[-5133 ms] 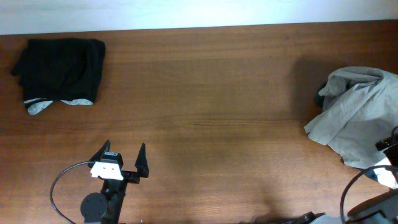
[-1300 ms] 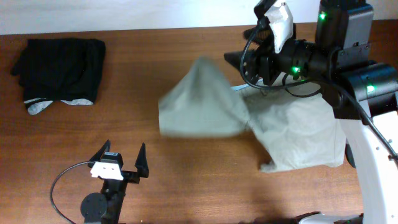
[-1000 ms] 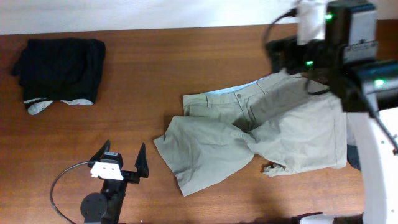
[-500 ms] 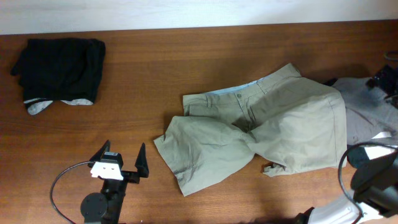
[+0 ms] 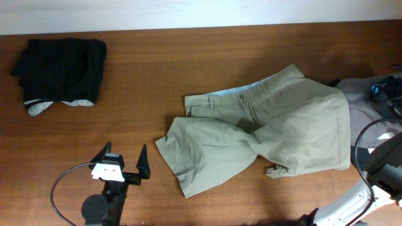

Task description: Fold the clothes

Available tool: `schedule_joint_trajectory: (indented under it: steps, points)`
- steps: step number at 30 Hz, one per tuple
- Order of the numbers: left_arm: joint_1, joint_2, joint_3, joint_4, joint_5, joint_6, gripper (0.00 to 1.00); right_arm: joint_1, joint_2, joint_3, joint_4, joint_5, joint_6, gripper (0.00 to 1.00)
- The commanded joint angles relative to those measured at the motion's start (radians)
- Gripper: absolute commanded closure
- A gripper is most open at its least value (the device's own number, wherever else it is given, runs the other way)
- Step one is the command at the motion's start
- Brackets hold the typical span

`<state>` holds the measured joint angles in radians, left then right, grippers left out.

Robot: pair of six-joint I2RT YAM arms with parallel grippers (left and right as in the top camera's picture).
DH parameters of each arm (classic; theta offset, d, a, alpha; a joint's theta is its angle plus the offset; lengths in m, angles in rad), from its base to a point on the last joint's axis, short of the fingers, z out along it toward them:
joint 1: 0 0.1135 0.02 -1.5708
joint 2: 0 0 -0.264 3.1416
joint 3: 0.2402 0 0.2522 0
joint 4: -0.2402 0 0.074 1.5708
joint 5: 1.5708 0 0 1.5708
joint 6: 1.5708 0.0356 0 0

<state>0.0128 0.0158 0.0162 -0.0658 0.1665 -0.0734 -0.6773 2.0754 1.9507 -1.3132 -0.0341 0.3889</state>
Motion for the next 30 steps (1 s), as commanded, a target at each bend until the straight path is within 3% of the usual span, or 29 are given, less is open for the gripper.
schedule_joint_trajectory:
  steps: [1, 3, 4, 11, 21, 28, 29, 30]
  points:
    - [0.000, -0.005, -0.007, 0.002, -0.007, -0.012, 0.01, -0.002, 0.025, 0.007, 0.024, -0.003, 0.009, 0.41]
    - [0.000, -0.005, -0.007, 0.002, -0.007, -0.012, 0.01, -0.002, 0.026, 0.000, 0.038, -0.004, 0.009, 0.84]
    - [0.000, -0.005, -0.007, 0.002, -0.007, -0.012, 0.01, -0.002, 0.026, 0.000, 0.039, -0.004, 0.009, 0.96]
    - [0.001, -0.005, -0.007, 0.002, -0.007, -0.012, 0.01, -0.034, -0.024, 0.095, 0.040, 0.002, 0.005, 0.96]
    - [0.000, -0.005, -0.007, 0.002, -0.007, -0.012, 0.01, -0.108, -0.132, 0.643, -0.126, 0.241, -0.031, 0.96]
    - [0.001, -0.005, -0.007, 0.002, -0.007, -0.012, 0.01, -0.109, -0.114, 0.640, -0.220, 0.284, -0.032, 0.96]
    - [0.000, -0.005, -0.007, 0.002, -0.007, -0.012, 0.01, -0.109, -0.104, 0.630, -0.231, 0.297, -0.018, 0.86]
    - [0.000, -0.005, -0.007, 0.002, -0.007, -0.012, 0.01, -0.109, -0.093, 0.624, -0.252, 0.335, 0.023, 0.59]
